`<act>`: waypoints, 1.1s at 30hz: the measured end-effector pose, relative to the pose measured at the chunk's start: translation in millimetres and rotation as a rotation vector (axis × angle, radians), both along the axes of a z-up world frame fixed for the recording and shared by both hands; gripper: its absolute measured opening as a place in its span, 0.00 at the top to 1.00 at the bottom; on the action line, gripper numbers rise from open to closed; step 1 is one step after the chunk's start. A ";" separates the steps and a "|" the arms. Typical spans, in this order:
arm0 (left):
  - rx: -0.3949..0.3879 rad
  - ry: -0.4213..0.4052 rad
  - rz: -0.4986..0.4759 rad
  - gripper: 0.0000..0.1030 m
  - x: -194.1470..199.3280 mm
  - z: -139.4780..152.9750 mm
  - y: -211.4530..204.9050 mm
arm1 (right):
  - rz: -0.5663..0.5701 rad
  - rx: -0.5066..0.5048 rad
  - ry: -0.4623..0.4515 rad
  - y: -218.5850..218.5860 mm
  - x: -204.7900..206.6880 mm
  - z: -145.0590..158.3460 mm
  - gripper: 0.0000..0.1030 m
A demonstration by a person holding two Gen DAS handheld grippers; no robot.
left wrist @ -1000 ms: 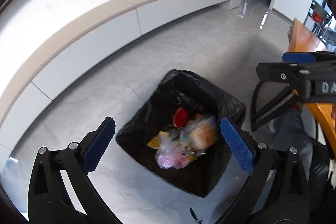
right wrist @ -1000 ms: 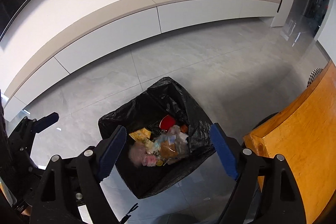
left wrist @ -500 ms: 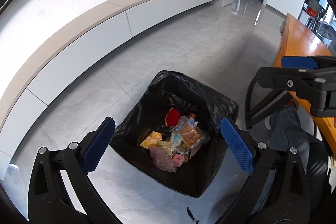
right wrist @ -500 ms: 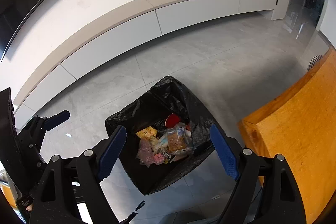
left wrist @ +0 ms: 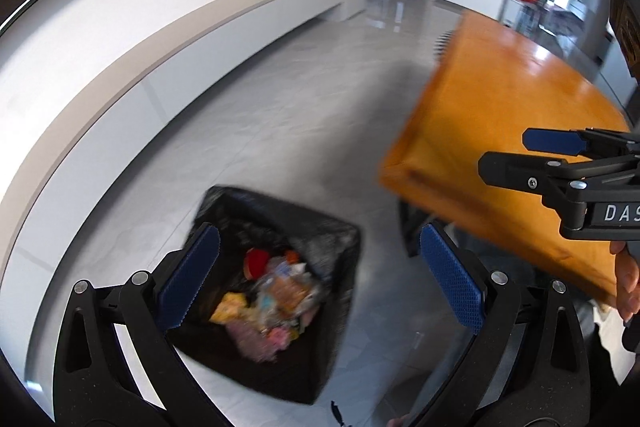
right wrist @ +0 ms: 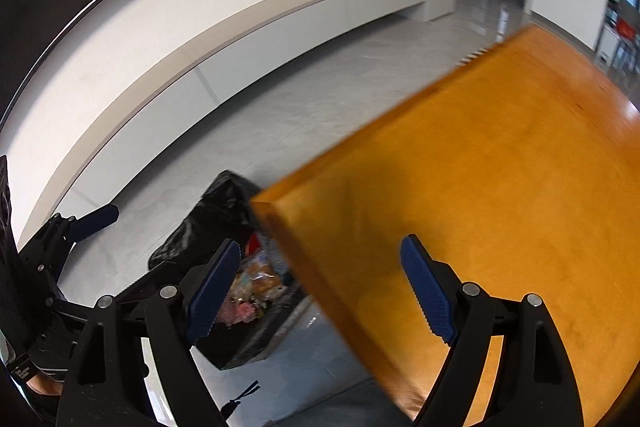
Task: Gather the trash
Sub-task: 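Move both open tools back over the empty table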
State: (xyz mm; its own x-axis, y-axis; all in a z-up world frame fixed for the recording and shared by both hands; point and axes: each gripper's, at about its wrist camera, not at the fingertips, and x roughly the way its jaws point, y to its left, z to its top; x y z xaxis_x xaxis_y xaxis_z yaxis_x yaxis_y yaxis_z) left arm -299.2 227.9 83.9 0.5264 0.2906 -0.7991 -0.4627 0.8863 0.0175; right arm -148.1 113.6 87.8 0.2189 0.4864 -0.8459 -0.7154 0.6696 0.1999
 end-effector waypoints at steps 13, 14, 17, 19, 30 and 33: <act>-0.027 0.011 -0.304 0.06 127.6 -2.7 -111.8 | -0.361 -0.005 -0.026 -163.3 70.2 -10.1 0.18; -0.026 0.013 -0.320 0.06 134.6 -2.3 -119.0 | -0.385 -0.006 -0.030 -173.8 72.6 -10.6 0.18; -0.026 0.013 -0.384 0.06 157.7 -3.6 -146.1 | -0.460 -0.009 -0.044 -208.2 79.9 -13.2 0.18; -0.030 0.012 -0.417 0.06 172.9 -4.8 -163.1 | -0.514 -0.017 -0.056 -232.4 83.4 -16.3 0.18; -0.065 0.033 -0.492 0.06 239.0 -23.2 -219.2 | -0.719 -0.078 -0.066 -323.1 97.7 -43.1 0.16; -0.053 0.042 -0.489 0.06 254.2 -33.1 -232.4 | -0.766 -0.091 -0.069 -339.9 100.7 -49.9 0.16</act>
